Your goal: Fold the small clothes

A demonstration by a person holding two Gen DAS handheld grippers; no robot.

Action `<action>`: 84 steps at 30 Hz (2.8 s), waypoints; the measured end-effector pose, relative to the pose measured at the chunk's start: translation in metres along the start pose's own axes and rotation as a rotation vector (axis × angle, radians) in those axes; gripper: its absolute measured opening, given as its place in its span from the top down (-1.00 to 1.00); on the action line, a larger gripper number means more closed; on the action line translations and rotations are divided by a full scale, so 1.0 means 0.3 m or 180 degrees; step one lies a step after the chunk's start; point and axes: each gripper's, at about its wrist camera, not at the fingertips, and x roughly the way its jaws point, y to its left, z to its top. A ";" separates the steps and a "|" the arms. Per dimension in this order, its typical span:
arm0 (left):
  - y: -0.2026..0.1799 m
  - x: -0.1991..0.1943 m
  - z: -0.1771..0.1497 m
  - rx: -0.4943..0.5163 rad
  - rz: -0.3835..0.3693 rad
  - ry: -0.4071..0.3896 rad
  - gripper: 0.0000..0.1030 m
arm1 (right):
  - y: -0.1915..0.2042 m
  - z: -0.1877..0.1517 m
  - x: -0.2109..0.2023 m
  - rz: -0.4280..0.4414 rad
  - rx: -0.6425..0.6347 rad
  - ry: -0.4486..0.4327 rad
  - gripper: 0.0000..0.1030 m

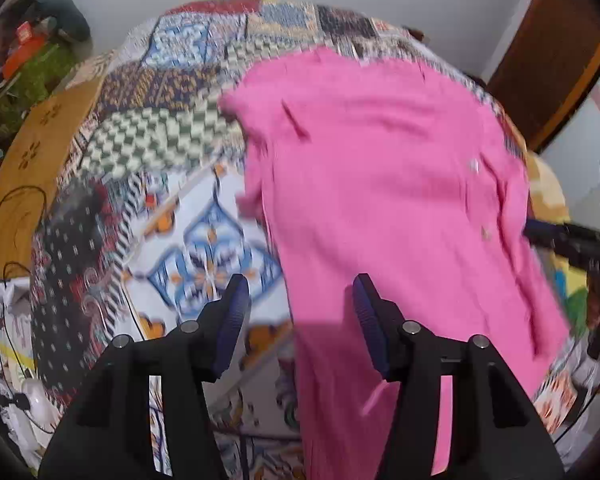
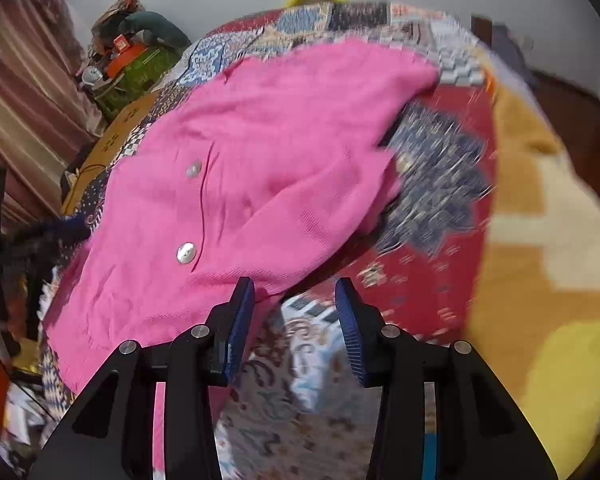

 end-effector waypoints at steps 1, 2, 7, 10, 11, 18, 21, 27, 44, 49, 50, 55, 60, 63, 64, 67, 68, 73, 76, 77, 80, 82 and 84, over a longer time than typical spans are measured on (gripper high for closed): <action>-0.005 0.015 -0.022 0.0029 0.0023 0.0043 -0.05 | 0.000 0.002 0.012 0.0043 0.0034 -0.0022 0.26; -0.005 0.019 -0.032 0.0030 0.0029 0.0036 -0.07 | 0.002 0.011 0.020 0.0060 0.0059 -0.0074 0.26; 0.006 0.025 -0.042 -0.0112 -0.0037 0.0023 -0.07 | 0.004 0.053 0.026 0.0202 0.0124 -0.0116 0.89; 0.004 0.025 -0.049 -0.0091 -0.0024 -0.0003 -0.08 | 0.011 0.039 -0.010 0.0102 -0.0054 -0.0135 0.92; 0.002 0.025 -0.049 -0.0083 -0.0016 -0.0010 -0.08 | 0.008 0.032 -0.031 0.0062 -0.0105 -0.0144 0.92; -0.004 0.025 -0.050 -0.0062 0.0039 -0.0017 -0.09 | -0.123 0.006 -0.191 -0.0426 -0.0133 -0.0260 0.93; -0.007 0.022 -0.049 -0.0051 0.0072 -0.0026 -0.09 | -0.169 -0.008 -0.234 -0.0684 -0.0110 -0.0282 0.93; -0.012 -0.002 -0.060 -0.0061 0.0126 -0.0011 -0.08 | -0.185 -0.059 -0.254 -0.0420 0.0155 -0.0144 0.74; -0.035 -0.059 -0.155 -0.0076 -0.0051 -0.0035 -0.08 | 0.001 -0.067 -0.048 0.0241 0.0163 -0.0065 0.87; -0.030 -0.055 -0.159 -0.0075 -0.0066 -0.0046 -0.11 | -0.027 -0.081 -0.133 0.0062 0.0016 -0.0120 0.88; -0.031 -0.055 -0.159 -0.0063 -0.0051 -0.0049 -0.11 | -0.048 -0.088 -0.160 0.0000 0.0005 -0.0134 0.88; -0.040 -0.055 -0.158 -0.0020 0.0001 -0.0061 -0.11 | -0.150 -0.124 -0.228 -0.0436 0.0015 -0.0133 0.93; -0.034 -0.058 -0.157 -0.0075 -0.0019 -0.0044 -0.11 | -0.225 -0.173 -0.265 -0.0559 0.0186 -0.0093 0.93; -0.018 -0.072 -0.158 -0.0207 -0.0121 0.0015 -0.10 | -0.237 -0.197 -0.272 -0.0434 0.0330 -0.0052 0.89; -0.015 -0.077 -0.160 -0.0235 -0.0164 0.0030 -0.10 | -0.232 -0.206 -0.264 -0.0373 0.0362 -0.0032 0.82; -0.011 -0.094 -0.179 -0.0295 -0.0314 0.0077 -0.09 | -0.219 -0.233 -0.240 -0.0224 0.0402 0.0027 0.42; -0.013 -0.098 -0.185 -0.0296 -0.0335 0.0086 -0.09 | -0.204 -0.242 -0.223 -0.0202 0.0388 0.0054 0.36; -0.033 -0.120 -0.213 -0.0258 -0.0427 0.0100 -0.02 | -0.156 -0.267 -0.173 -0.0187 0.0241 0.0082 0.39; -0.056 -0.135 -0.226 -0.0151 -0.0482 0.0049 0.51 | -0.153 -0.262 -0.187 -0.0188 0.0202 0.0066 0.78; -0.063 -0.140 -0.227 -0.0125 -0.0504 0.0041 0.82 | -0.150 -0.262 -0.194 -0.0205 0.0150 0.0051 0.85; -0.079 -0.159 -0.218 -0.0081 -0.0470 -0.0051 0.82 | -0.145 -0.247 -0.225 -0.0198 0.0073 -0.0010 0.92; -0.086 -0.183 -0.205 -0.0045 -0.0401 -0.0155 0.82 | -0.137 -0.231 -0.251 -0.0175 0.0033 -0.0090 0.93; -0.083 -0.212 -0.185 -0.0056 -0.0399 -0.0245 0.82 | -0.122 -0.209 -0.287 -0.0171 -0.0021 -0.0212 0.94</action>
